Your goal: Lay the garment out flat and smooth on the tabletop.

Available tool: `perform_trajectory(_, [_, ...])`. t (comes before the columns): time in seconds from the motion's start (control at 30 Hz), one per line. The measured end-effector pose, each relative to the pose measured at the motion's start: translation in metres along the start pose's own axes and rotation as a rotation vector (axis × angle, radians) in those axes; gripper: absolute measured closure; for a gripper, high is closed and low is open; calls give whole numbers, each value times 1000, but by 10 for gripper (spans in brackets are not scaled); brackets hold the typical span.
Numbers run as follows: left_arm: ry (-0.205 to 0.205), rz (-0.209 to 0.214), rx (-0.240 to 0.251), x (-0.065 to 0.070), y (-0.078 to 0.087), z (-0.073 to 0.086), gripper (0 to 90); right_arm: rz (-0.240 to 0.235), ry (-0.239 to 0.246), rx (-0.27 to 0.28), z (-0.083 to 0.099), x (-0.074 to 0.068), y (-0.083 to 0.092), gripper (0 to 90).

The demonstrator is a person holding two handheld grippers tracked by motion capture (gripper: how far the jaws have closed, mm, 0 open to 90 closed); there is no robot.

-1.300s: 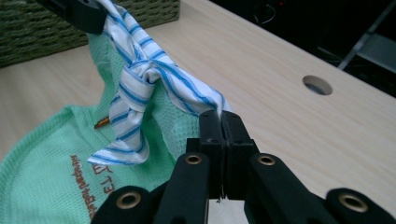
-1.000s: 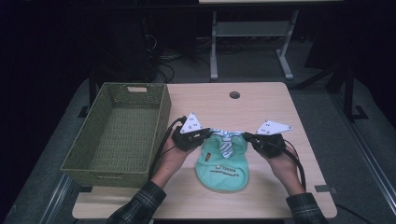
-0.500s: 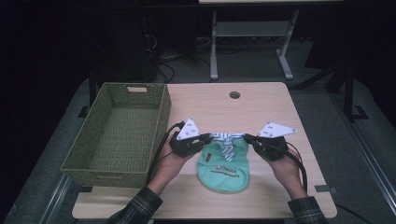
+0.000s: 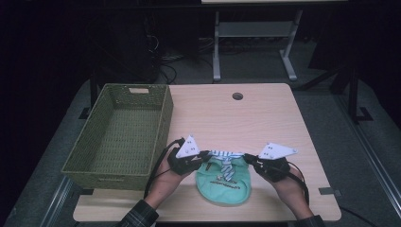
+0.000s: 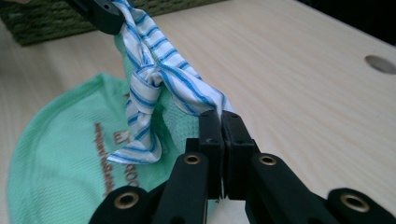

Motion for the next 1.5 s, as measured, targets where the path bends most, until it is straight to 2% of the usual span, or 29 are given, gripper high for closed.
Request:
perform_trajectory(0.1, [2, 13, -23, 5, 0, 6, 805, -18, -3, -12, 6, -6, 0, 877])
perform_trajectory(0.23, [3, 30, -63, 11, -1, 15, 806, -55, -35, -28, 14, -13, 0, 877])
perform_trajectory(0.33, [21, 40, -82, 14, -2, 22, 808, -82, -53, -36, 20, -18, -1, 877])
perform_trajectory(0.4, [42, 54, -114, 18, -4, 29, 812, -97, -60, -53, 25, -22, -2, 877])
perform_trajectory(0.47, [42, 69, -140, 20, -5, 34, 816, -116, -72, -64, 30, -26, -5, 877])
perform_trajectory(0.5, [55, 78, -151, 21, -6, 36, 816, -117, -73, -75, 32, -27, -5, 877])
perform_trajectory(0.6, [61, 95, -173, 23, -9, 40, 816, -128, -79, -100, 38, -29, -10, 877])
perform_trajectory(0.7, [62, 92, -180, 23, -14, 42, 819, -128, -74, -115, 40, -27, -13, 877])
perform_trajectory(0.8, [58, 88, -188, 20, -19, 42, 819, -109, -70, -127, 40, -21, -16, 878])
perform_trajectory(0.9, [57, 65, -180, 16, -26, 37, 819, -80, -68, -134, 38, -13, -19, 877])
perform_trajectory(1.1, [50, 13, -156, -1, -36, 26, 823, -24, -72, -137, 34, 11, -28, 878])
perform_trajectory(1.2, [62, 8, -132, -6, -34, 21, 843, -20, -93, -107, 31, 20, -29, 877])
perform_trajectory(1.27, [67, 5, -97, -6, -28, 15, 857, -14, -86, -100, 28, 20, -25, 878])
perform_trajectory(1.37, [71, 2, -46, -5, -18, 7, 867, -7, -71, -58, 21, 20, -15, 878])
perform_trajectory(1.5, [68, 0, -9, -1, -7, 2, 870, -3, -65, -8, 12, 14, -2, 878])
Point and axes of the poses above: each handheld gripper's, and its own axes: y roughly backward along the jaws, z roughly out of its underside, x roughly to its right, the point moved 4 cm from there along -y, roughly forward along the jaws, and after that the axes turned 5 degrees about y, right-handed, at the moved point
